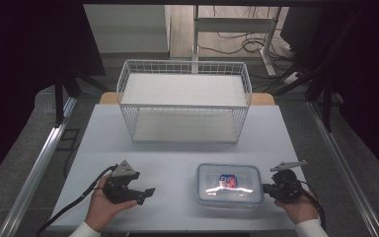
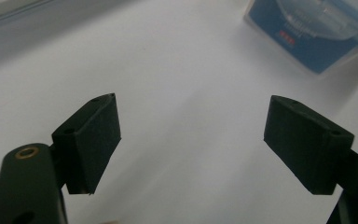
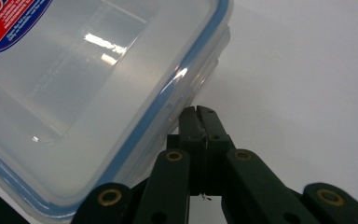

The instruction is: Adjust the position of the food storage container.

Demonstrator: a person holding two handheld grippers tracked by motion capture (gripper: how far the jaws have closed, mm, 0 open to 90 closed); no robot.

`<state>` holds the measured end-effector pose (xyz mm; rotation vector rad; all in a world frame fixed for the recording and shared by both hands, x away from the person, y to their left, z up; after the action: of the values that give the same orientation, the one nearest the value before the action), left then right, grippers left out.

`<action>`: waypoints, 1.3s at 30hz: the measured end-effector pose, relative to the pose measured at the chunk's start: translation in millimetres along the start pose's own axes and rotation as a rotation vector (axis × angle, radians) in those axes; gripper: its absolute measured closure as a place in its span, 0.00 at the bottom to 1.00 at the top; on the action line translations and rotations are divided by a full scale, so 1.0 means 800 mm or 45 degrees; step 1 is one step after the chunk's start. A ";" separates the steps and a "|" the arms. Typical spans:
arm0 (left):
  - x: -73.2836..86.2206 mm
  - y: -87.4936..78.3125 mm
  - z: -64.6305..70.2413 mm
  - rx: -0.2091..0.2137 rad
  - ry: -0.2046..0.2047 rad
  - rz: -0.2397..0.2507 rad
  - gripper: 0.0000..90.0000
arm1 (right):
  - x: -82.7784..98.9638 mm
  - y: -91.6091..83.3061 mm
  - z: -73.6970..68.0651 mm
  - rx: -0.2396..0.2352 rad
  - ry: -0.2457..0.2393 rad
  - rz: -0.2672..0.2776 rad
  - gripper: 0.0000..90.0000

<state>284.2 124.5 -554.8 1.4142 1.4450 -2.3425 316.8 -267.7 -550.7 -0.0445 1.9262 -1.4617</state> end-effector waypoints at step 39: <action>0.008 -0.010 -0.028 -0.057 -0.059 0.060 0.22 | -0.056 0.013 -0.064 -0.168 -0.146 0.328 0.80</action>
<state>291.7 147.9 -557.3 1.3590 1.4268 -2.2838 326.0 -202.1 -531.6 0.0570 1.8556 -1.1386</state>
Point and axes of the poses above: each handheld gripper's, and its own axes: y roughly forward along the jaws, x roughly out of its underside, z roughly to its right, the point moved 9 cm from there along y, roughly forward along the jaws, and after that the axes turned 2 degrees about y, right-handed, at the moved point
